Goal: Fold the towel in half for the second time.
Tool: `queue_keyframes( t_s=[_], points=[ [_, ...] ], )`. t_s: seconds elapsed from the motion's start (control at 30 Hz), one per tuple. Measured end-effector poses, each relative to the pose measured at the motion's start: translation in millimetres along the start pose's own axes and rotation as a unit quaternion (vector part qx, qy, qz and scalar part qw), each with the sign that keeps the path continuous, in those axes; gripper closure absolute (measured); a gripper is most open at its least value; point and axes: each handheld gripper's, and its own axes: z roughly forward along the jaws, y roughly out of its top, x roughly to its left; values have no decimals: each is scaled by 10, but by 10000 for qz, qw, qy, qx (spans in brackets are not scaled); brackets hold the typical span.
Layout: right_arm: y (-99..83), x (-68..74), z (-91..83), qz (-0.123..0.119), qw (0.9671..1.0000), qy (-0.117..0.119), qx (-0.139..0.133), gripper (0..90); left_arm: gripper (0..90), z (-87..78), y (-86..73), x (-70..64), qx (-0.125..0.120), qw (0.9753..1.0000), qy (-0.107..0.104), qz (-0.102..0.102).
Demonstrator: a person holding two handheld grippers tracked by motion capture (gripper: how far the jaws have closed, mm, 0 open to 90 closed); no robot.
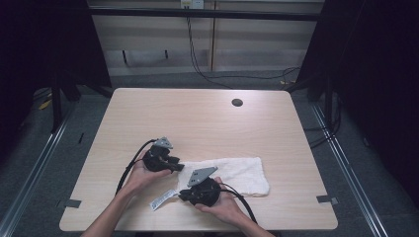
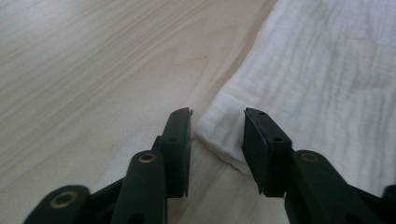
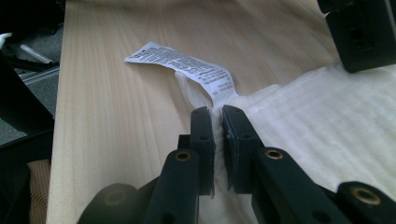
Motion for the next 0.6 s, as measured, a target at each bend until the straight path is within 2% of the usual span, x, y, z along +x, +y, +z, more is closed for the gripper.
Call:
queue_keyframes(
  t_s=[0.07, 0.1, 0.23, 0.3, 0.37, 0.53, 0.6],
  points=[
    [3, -4, 1, 50, 10000, 20, 6, 835, 657, 7, 2, -6, 6, 10000, -52, 49],
    [3, -10, 3, 52, 10000, 39, -1, 835, 682, 10, 3, -14, 14, 10000, 3, 88],
    [20, -7, 1, 183, 9998, 46, 67, 841, 840, 30, 3, -36, 43, 9996, -229, 139],
    [27, -11, 2, 184, 9998, 81, 67, 843, 858, 32, 6, -39, 38, 9996, -261, 128],
    [28, -12, 4, 202, 9997, 129, 69, 844, 864, 25, 1, -20, -31, 9992, -411, -7],
    [56, -14, -41, 234, 9995, 205, 0, 844, 866, -17, -15, 18, -101, 9986, -483, -171],
    [73, -17, -70, 227, 9995, 204, -50, 844, 867, -42, -9, 30, -119, 9986, -484, -163]
  ],
)
